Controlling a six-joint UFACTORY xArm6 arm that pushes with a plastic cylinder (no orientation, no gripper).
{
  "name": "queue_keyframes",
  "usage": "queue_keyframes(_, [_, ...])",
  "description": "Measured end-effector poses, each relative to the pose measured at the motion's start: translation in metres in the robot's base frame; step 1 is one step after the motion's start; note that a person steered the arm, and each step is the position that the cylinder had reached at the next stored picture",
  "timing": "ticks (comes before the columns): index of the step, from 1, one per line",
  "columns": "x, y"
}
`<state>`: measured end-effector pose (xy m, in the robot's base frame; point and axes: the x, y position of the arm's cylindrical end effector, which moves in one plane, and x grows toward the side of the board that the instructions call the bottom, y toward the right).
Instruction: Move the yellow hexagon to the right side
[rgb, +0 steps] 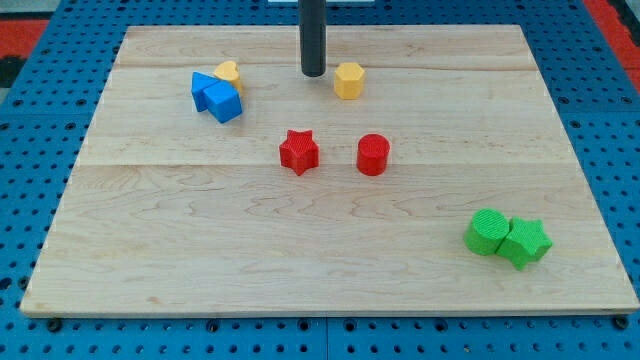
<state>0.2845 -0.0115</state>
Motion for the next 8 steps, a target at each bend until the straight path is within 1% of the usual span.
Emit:
queue_keyframes(1, [0.011, 0.000])
queue_keyframes(5, [0.012, 0.004])
queue_keyframes(6, [0.012, 0.019])
queue_keyframes(8, [0.012, 0.070])
